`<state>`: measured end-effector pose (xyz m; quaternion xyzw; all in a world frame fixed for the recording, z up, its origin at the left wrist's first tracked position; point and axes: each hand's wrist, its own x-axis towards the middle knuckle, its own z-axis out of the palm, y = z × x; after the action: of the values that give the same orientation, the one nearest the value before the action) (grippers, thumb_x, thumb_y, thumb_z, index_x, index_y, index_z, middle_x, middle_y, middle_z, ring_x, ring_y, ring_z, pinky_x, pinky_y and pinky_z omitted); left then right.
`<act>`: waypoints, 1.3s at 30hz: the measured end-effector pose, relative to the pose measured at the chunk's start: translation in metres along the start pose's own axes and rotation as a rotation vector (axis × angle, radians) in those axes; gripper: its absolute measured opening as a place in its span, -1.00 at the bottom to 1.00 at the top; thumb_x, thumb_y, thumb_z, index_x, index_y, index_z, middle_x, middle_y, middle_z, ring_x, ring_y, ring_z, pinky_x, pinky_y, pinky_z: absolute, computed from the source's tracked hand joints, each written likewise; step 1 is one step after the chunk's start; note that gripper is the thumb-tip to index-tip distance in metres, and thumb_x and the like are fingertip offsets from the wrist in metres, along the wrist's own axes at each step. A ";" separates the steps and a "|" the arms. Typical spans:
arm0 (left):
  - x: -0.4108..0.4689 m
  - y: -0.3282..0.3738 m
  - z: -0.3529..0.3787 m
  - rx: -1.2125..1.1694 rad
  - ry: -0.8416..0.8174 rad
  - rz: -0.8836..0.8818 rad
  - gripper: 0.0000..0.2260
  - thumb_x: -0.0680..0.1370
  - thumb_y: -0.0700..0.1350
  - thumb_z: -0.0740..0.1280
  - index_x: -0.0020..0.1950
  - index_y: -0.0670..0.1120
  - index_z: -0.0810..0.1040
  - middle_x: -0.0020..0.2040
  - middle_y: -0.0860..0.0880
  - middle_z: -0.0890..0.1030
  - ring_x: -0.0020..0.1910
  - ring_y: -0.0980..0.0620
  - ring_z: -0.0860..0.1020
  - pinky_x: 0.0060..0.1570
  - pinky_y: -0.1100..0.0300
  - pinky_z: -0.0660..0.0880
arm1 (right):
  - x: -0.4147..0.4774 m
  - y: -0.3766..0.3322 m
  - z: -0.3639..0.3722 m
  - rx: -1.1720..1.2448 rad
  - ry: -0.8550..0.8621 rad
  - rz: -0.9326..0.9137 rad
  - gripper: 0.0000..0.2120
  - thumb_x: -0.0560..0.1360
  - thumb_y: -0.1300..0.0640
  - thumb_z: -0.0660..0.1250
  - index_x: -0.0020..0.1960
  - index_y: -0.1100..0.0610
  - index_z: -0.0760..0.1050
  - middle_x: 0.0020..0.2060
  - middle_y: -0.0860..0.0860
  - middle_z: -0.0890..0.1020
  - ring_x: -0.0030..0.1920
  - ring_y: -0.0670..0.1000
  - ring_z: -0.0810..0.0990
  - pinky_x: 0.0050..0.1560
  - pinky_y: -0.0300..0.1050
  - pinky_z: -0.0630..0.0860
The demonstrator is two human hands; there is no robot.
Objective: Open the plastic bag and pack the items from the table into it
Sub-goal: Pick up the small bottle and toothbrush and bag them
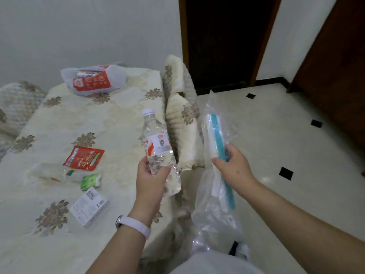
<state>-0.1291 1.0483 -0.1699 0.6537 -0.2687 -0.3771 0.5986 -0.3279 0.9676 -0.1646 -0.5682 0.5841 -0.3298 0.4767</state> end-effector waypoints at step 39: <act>0.317 0.054 0.464 0.087 -0.487 0.097 -0.54 0.43 -0.15 0.53 0.25 0.06 0.46 0.07 0.09 0.64 -0.06 0.19 0.65 -0.11 0.22 0.59 | 0.406 -0.002 -0.265 -0.190 0.332 0.148 -0.74 0.54 0.04 0.36 0.09 -0.15 0.30 -0.16 -0.22 0.43 -0.22 -0.10 0.53 -0.30 -0.32 0.45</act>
<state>-0.3203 0.5171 -0.1707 0.5548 -0.4521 -0.4824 0.5051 -0.5337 0.5287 -0.1493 -0.5037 0.7235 -0.3264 0.3410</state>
